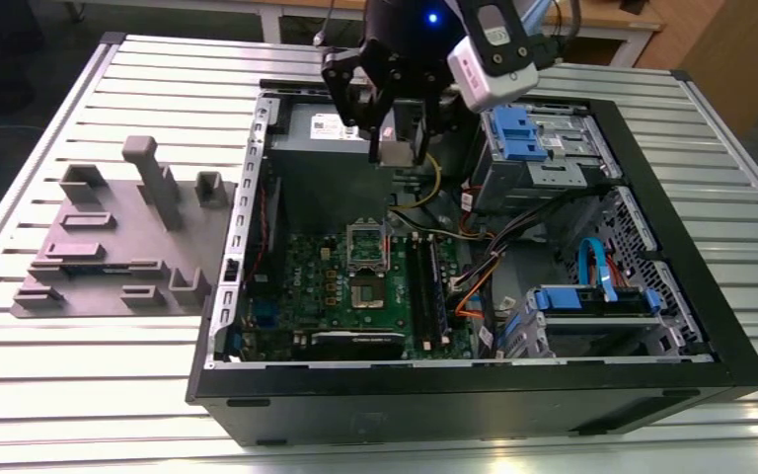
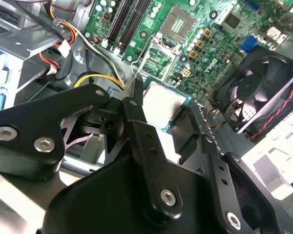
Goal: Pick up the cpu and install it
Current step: 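Place the cpu into insertion slot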
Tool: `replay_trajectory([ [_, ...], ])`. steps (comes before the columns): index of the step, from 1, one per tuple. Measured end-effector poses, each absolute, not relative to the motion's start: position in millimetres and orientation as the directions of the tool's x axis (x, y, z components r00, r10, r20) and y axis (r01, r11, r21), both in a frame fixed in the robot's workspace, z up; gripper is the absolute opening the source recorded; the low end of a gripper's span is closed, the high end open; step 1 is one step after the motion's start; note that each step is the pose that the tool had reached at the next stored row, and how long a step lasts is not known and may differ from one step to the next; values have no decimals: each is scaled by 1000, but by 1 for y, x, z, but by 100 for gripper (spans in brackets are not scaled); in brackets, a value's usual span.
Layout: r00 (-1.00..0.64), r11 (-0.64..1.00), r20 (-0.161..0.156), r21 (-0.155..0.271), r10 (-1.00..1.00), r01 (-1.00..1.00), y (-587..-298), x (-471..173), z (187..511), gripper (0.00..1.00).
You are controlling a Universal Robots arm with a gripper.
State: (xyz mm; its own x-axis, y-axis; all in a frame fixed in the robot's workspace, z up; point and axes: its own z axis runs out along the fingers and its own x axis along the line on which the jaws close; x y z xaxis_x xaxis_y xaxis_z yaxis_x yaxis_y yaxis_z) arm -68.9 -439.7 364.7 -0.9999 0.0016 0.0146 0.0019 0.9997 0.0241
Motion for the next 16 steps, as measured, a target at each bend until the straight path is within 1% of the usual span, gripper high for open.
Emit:
replay_trajectory([
  [16, -1000, 1000, 15, 24, 0, 1, -449, -70, 358, 47],
])
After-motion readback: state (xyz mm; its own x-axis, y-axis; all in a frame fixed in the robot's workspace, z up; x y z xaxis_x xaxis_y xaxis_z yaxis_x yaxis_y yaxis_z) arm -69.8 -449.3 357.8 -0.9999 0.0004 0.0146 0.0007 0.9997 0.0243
